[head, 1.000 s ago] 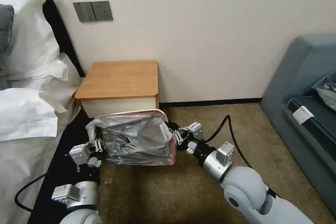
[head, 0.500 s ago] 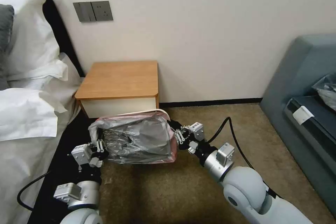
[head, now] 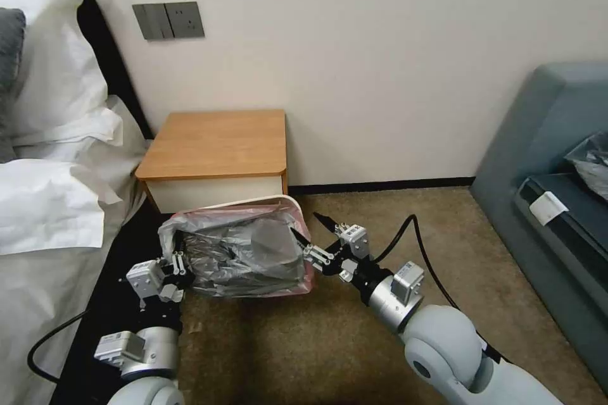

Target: Pick up the garbage bag from the table and place it over the trash can.

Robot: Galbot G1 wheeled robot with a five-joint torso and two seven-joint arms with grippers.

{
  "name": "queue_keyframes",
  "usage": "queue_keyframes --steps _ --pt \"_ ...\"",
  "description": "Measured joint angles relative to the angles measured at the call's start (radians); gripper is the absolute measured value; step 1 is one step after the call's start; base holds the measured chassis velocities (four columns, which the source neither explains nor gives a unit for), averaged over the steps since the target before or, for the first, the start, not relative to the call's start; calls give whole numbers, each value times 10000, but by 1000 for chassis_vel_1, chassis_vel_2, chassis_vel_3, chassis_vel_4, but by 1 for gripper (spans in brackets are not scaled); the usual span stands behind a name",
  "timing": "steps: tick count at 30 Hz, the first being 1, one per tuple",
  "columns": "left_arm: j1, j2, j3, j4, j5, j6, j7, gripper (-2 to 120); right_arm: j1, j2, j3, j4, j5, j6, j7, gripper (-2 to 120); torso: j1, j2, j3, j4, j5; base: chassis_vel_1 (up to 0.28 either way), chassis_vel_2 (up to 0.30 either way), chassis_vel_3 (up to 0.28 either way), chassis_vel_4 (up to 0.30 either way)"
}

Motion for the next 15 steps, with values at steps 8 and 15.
queue_keyframes --steps 8,15 --pt "-4 -40 18 -1 -6 -17 0 7 -153 -45 -30 238 50 -62 26 76 0 0 0 0 0 0 0 0 0" --pt "15 -48 25 -69 -6 -35 0 7 -115 -18 -93 216 6 -63 21 52 0 0 0 0 0 0 0 0 0"
